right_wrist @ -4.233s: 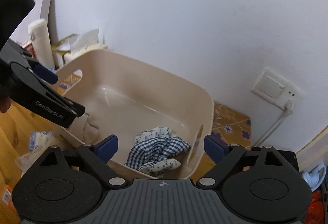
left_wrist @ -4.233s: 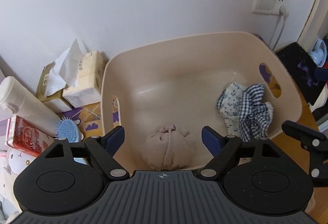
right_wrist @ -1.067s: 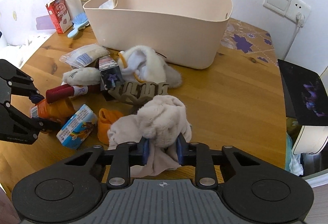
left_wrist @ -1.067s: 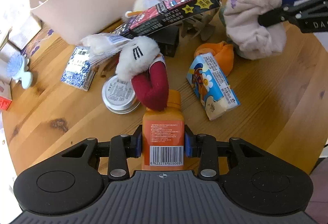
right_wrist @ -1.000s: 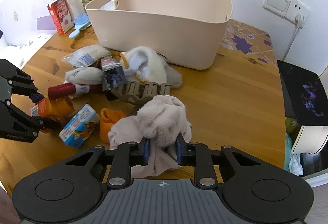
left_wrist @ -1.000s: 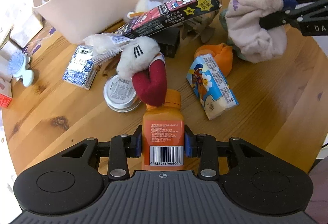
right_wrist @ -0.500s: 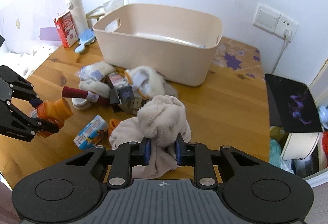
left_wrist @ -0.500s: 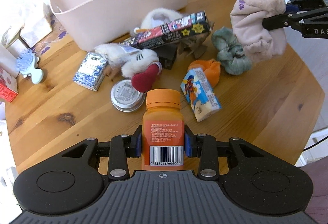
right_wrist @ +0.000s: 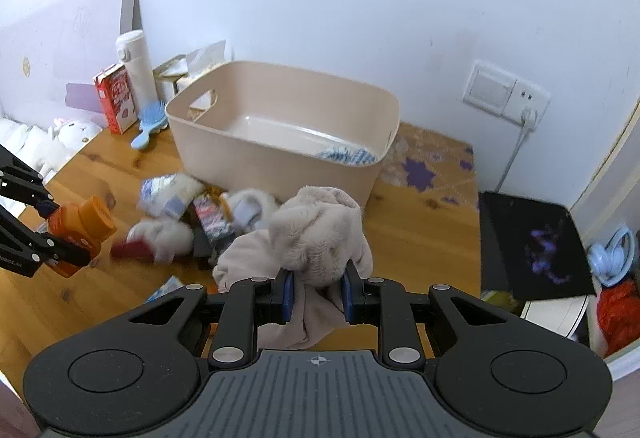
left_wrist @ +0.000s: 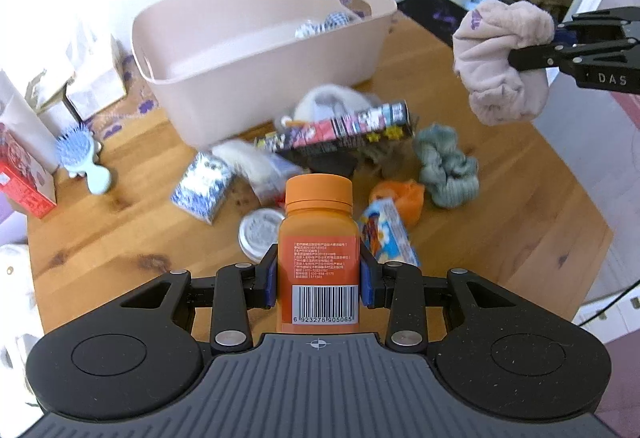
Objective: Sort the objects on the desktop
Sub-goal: 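Carry the orange bottle and beige sock with both tools over the bin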
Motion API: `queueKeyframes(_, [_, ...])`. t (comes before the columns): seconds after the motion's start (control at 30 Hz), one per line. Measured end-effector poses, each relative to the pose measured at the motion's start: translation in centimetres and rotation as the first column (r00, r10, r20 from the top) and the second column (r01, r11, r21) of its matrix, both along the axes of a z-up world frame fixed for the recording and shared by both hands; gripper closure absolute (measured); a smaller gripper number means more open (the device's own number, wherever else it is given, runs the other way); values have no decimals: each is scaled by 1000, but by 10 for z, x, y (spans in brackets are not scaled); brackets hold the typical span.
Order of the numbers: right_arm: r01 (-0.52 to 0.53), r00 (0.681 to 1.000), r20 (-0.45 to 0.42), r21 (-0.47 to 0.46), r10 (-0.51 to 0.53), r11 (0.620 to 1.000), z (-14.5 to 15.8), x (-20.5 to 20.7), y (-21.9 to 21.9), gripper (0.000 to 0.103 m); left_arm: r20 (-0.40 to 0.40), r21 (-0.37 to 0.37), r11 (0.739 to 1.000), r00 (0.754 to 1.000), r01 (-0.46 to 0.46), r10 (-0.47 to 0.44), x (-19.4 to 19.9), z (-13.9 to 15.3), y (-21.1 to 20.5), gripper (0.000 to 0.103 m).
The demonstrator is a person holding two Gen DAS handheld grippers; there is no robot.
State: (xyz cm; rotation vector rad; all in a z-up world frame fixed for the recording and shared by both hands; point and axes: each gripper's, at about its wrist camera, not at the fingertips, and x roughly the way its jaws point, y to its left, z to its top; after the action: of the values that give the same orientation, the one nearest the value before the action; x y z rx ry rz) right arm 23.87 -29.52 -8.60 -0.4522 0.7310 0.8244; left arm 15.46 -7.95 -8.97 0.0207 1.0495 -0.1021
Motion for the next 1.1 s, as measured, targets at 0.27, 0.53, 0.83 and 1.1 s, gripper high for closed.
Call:
queueKeyframes(0.27, [-9,999,39,22,8,1000,10,13,14,81,63,9,999,997,-47,47,24,19,10,65])
queueKeyframes(0.53, [-2,997,83,59,-3,998,19,38,29,81,138,35,994,986,-100,94,65,38,25,65])
queueKeyframes(0.83, [-16,992,127,88,5,996,28,73,53,81,202,69,985,969,-159,142,122,52,39,65])
queueKeyframes(1.1, [-24,991,133,85,13,996,19,98,72,81,178,120,976,971,-182,159,159,40,42,65])
